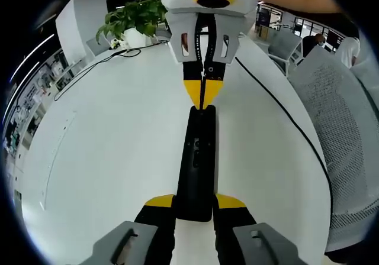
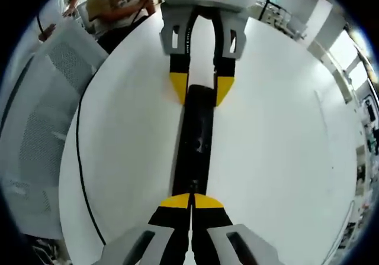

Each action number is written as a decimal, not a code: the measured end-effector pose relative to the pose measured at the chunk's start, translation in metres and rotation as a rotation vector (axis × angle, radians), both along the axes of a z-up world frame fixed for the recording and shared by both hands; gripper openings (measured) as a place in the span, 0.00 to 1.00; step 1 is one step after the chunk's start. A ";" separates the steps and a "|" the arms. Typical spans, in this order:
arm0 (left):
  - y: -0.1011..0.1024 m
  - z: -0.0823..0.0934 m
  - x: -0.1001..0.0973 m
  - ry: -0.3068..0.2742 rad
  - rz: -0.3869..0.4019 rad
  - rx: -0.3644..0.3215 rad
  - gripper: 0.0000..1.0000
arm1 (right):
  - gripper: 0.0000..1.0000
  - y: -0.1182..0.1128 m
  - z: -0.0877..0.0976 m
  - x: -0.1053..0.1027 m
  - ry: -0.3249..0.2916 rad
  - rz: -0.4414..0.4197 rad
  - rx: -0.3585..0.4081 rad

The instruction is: Press the specified remote control buttons in sequence, fully releasing each button before pressing the next.

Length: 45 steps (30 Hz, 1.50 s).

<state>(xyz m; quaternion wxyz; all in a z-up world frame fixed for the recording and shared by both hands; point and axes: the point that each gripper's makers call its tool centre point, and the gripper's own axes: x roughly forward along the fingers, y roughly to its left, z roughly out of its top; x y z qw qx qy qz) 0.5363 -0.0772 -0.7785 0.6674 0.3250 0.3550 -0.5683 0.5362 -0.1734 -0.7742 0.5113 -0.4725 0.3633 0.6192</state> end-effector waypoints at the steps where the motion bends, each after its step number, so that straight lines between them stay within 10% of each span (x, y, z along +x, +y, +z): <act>1: 0.000 0.000 0.000 0.001 0.000 0.000 0.23 | 0.00 0.000 0.000 0.000 0.001 -0.002 -0.001; 45: -0.002 0.000 -0.001 0.000 -0.019 0.007 0.23 | 0.00 -0.001 0.007 0.003 -0.047 -0.053 0.045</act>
